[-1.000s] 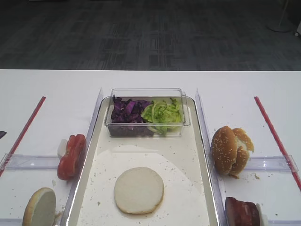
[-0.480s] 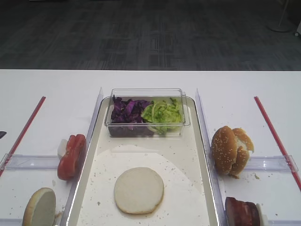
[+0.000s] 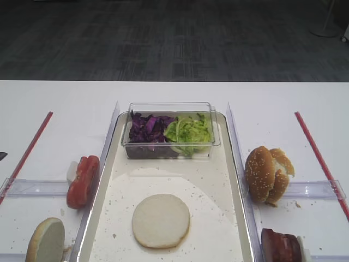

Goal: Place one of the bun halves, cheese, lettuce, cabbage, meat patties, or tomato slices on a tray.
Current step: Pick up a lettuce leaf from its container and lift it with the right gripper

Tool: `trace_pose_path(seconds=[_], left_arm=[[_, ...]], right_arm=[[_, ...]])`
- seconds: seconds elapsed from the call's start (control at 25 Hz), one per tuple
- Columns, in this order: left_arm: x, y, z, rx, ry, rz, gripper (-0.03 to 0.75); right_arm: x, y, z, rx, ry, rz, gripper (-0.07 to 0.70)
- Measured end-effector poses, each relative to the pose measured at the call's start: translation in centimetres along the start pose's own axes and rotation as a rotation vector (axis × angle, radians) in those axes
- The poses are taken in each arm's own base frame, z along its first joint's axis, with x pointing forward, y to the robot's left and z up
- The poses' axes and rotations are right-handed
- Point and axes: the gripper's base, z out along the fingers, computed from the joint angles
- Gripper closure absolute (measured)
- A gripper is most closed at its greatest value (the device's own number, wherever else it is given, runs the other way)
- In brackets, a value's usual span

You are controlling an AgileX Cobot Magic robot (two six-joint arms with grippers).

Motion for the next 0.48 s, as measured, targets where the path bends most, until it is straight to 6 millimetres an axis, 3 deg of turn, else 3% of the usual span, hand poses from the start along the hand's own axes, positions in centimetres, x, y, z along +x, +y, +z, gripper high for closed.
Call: trace_pose_path(seconds=[0.2,0.48], left_arm=[[0.0,0.0,0.0,0.000,0.000,0.000,0.224],[0.0,0.0,0.0,0.000,0.000,0.000,0.224]], right_arm=[[-0.1,0.0,0.2,0.000,0.018,-0.001,0.017],[-1.9,-0.1,2.4,-0.003,0.180,0.007,0.017]])
